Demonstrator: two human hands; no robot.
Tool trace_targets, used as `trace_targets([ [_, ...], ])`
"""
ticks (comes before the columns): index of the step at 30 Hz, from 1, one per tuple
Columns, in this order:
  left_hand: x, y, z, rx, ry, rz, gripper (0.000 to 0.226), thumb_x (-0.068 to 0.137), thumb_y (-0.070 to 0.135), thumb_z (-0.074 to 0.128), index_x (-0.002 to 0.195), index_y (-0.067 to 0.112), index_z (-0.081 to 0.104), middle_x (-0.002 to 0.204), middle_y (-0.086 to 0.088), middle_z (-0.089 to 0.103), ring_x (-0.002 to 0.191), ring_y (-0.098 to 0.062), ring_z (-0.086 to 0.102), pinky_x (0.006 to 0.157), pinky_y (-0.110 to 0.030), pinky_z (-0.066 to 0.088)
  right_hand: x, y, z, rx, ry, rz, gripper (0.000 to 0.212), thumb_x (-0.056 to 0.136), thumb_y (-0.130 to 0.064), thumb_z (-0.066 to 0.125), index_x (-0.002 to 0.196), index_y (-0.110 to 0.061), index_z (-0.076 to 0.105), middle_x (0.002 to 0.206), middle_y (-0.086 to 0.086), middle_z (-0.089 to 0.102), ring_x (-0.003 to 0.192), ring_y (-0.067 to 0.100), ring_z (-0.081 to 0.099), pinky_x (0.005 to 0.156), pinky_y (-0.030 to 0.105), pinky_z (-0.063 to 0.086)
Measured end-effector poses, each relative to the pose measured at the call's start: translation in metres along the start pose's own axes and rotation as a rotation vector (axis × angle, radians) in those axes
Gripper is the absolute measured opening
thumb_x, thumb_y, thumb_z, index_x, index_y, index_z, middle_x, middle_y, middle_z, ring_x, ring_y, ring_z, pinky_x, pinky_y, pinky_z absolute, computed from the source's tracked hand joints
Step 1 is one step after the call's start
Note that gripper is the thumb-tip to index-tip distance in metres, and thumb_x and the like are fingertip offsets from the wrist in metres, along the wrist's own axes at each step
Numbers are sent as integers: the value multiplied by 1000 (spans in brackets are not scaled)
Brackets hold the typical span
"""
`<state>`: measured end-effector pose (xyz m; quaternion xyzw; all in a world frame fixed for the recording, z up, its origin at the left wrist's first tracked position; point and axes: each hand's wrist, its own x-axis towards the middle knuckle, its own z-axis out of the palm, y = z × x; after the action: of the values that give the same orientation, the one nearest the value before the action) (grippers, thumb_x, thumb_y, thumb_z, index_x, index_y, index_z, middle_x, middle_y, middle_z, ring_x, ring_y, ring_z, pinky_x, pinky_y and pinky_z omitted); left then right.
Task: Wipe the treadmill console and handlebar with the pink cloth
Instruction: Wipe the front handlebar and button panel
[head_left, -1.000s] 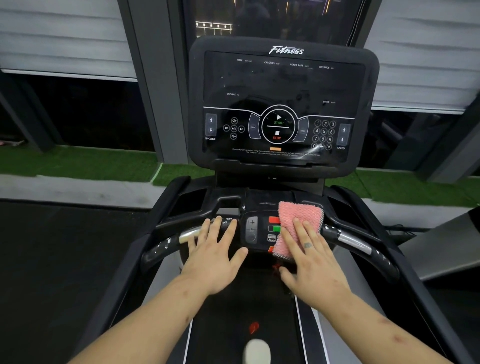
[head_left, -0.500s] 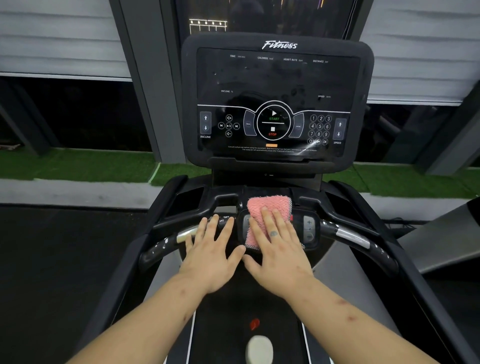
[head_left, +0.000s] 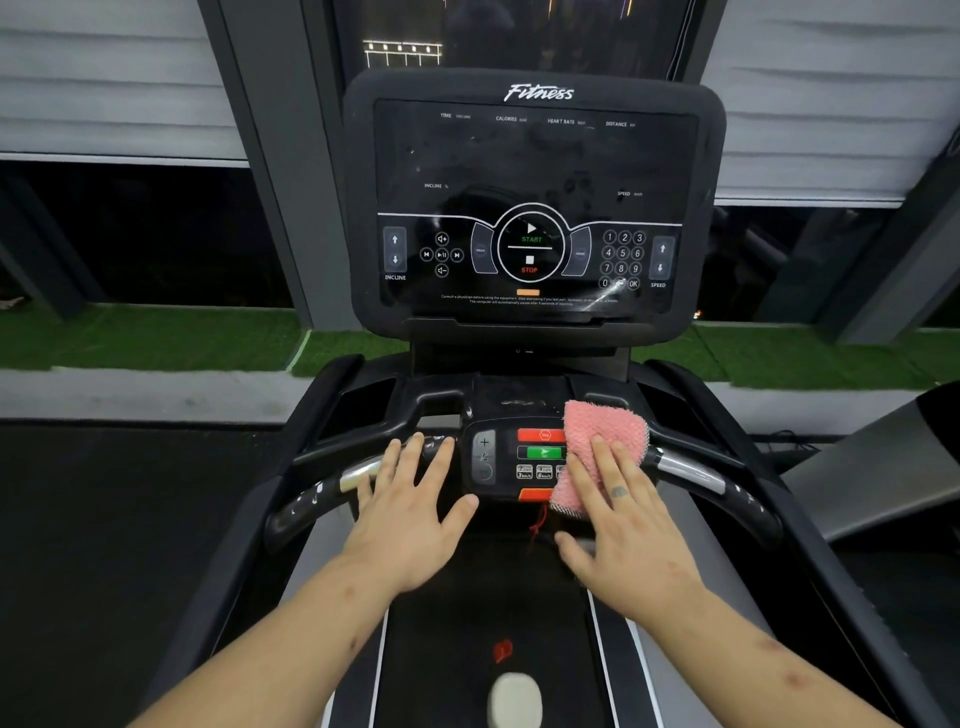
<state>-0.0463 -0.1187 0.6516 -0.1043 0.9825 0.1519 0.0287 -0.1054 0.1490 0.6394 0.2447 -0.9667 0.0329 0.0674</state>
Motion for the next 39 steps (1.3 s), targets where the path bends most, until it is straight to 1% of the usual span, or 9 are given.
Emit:
trace_targets([
  [7,1,0,2,-3,10,-6,76,101,72,25,162,44,-9,173,2,-14,157,-21,-23,128,-55,0,-9,-28,9,18,-32,-50,92,93,-68,34,164,-29,-10,169,2,-25,154,22,-30,129,48,0],
  [14,0,0,-1,-27,-4,2,75,101,71,25,163,43,-7,173,3,-14,157,-19,-23,128,-56,1,-1,-67,17,30,-37,-131,90,92,-66,40,164,-29,1,172,4,-13,158,26,-19,124,49,-4],
  [17,-1,1,-2,-33,-11,4,73,101,70,23,162,43,-7,173,4,-14,157,-19,-23,128,-55,0,4,-79,19,25,-36,-156,90,90,-63,46,165,-25,12,172,6,-3,159,28,-10,124,49,-1],
  [21,-1,1,-2,-31,-13,3,72,101,70,20,163,44,-7,173,4,-14,157,-19,-22,128,-55,0,8,-84,19,18,-25,-174,88,89,-61,47,165,-26,17,173,4,0,160,26,-7,125,47,-2],
  [27,0,-1,-3,-16,-16,5,71,102,70,20,162,44,-8,173,4,-14,157,-20,-23,128,-55,0,2,-58,15,-8,-15,-158,89,91,-65,42,165,-30,6,173,2,-6,159,22,-11,125,45,-1],
  [30,0,0,-2,-15,-13,4,71,102,70,20,162,44,-8,173,4,-14,156,-20,-23,128,-54,-2,0,-43,11,-19,-47,-138,89,93,-67,36,163,-33,-7,170,-2,-22,156,18,-25,125,43,-6],
  [32,0,0,-2,-11,-14,1,71,102,70,21,162,44,-9,173,4,-14,156,-20,-23,127,-53,-2,0,-33,8,-20,-27,-110,89,93,-68,34,164,-31,-4,170,-1,-21,155,17,-25,127,44,-2],
  [36,1,0,-1,-8,-11,-6,71,102,70,23,161,45,-9,173,4,-14,156,-20,-24,127,-54,-2,-2,-14,6,18,-7,2,88,92,-69,35,165,-29,6,173,-2,-8,159,16,-14,129,48,15],
  [39,0,0,-1,-17,-7,-6,72,102,70,24,162,44,-9,173,3,-14,156,-20,-24,128,-54,-1,-2,-10,4,43,21,37,88,91,-72,32,165,-30,9,173,-2,-2,159,16,-7,128,48,19],
])
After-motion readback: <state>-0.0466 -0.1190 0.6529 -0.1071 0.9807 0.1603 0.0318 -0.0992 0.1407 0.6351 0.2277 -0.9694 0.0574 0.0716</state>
